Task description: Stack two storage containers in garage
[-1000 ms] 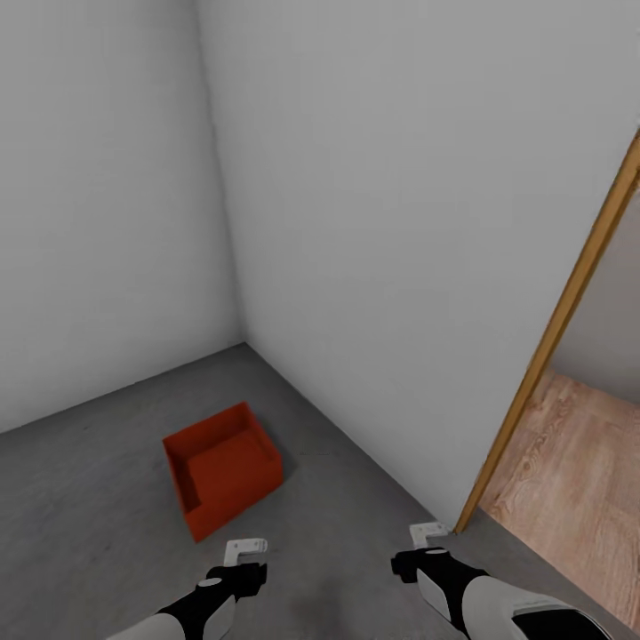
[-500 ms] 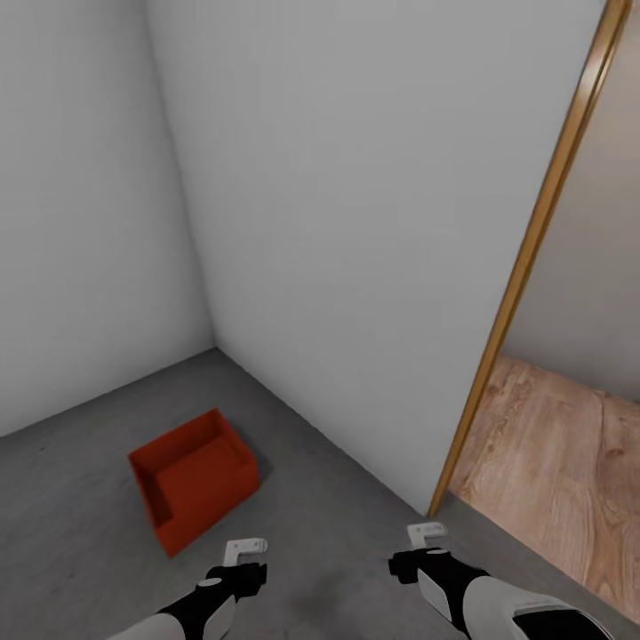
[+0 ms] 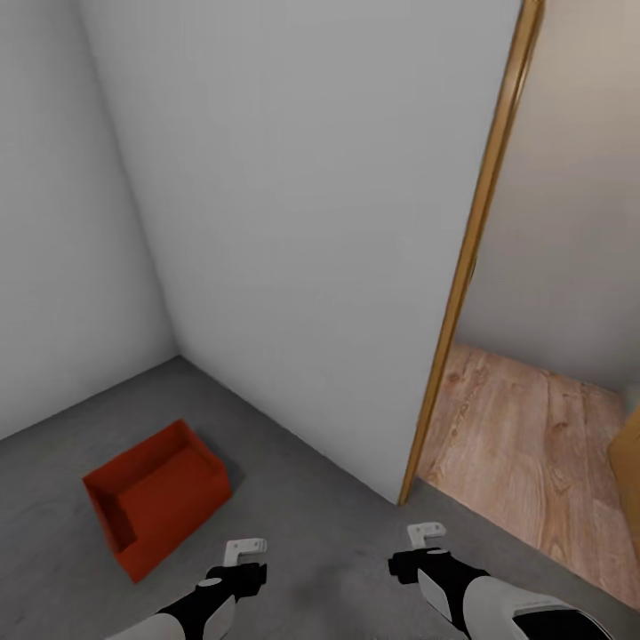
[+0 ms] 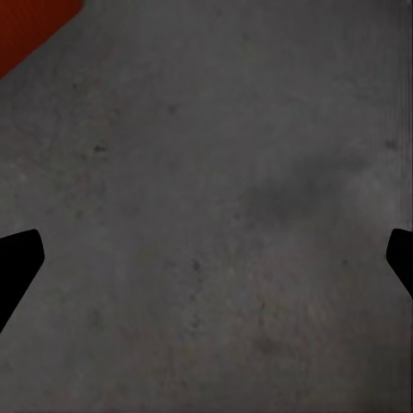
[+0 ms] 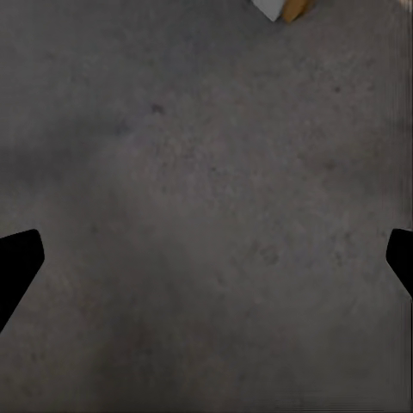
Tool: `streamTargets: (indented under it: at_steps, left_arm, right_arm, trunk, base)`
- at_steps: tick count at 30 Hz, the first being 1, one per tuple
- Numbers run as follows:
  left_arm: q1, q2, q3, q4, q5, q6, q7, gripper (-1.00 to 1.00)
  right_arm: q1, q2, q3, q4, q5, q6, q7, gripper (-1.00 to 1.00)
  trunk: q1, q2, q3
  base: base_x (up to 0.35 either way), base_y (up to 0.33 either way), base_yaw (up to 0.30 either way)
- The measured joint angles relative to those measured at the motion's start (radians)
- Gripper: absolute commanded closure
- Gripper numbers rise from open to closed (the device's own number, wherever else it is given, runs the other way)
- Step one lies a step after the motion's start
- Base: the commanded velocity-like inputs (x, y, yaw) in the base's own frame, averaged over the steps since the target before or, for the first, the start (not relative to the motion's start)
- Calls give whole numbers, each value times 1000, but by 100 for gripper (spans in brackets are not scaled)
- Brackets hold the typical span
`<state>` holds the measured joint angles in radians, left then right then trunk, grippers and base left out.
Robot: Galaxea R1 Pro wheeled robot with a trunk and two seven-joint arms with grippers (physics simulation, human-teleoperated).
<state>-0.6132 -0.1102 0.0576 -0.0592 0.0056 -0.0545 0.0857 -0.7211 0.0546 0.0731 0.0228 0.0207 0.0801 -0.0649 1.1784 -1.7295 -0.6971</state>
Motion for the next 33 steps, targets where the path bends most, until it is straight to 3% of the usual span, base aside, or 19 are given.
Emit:
streamTargets:
  at_steps: [25,33]
  left_arm:
    - [0,0,0,0,0,0,0,-100]
    - [0,0,0,0,0,1,0,-100]
  right_arm:
    - [0,0,1,0,0,0,-1,-100]
    - [0,0,1,0,0,0,-1,-100]
  trunk:
    - [0,0,0]
    - [0,0,0]
  base:
    - [0,0,-262]
    - [6,-5,-145]
